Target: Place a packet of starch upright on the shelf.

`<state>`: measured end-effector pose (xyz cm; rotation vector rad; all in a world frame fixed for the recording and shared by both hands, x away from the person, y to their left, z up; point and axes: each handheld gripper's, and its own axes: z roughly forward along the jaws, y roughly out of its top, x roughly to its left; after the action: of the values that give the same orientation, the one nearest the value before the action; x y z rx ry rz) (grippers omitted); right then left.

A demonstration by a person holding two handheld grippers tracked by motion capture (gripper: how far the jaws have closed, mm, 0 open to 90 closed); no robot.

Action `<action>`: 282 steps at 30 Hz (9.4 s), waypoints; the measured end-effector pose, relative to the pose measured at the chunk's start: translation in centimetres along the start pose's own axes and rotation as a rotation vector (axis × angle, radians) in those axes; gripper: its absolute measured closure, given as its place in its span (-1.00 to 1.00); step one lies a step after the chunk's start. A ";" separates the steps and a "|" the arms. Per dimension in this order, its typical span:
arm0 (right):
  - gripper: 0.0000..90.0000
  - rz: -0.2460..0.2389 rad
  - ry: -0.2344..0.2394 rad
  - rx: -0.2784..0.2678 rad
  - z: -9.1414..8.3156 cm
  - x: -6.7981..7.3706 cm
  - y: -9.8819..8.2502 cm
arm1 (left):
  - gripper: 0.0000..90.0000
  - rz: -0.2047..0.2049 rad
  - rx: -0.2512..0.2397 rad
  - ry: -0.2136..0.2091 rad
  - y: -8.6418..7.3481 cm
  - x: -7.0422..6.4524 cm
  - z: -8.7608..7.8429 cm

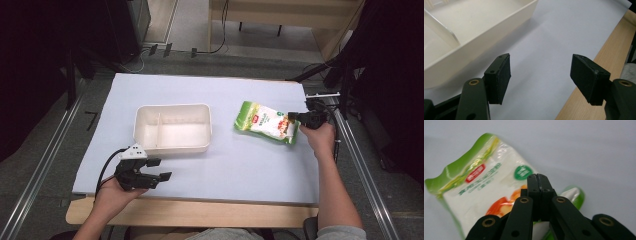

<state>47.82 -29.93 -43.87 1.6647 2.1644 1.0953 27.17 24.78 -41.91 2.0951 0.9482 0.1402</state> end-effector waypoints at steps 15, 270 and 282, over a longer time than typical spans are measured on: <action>1.00 -0.013 -0.093 0.074 3.4 -1.7 0.3 | -0.26 0.000 0.016 0.016 -0.2 -0.1 0.1; 1.00 -0.428 0.344 -0.012 -3.8 35.1 16.2 | -0.26 0.012 -0.011 -0.031 1.2 0.3 0.5; 1.00 -0.432 0.366 0.028 0.8 37.7 14.8 | -0.26 0.016 -0.010 -0.041 1.2 0.3 0.7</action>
<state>46.37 5.62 -24.54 0.9808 2.6001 1.3093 28.37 24.10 -41.53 2.0888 0.9052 0.1092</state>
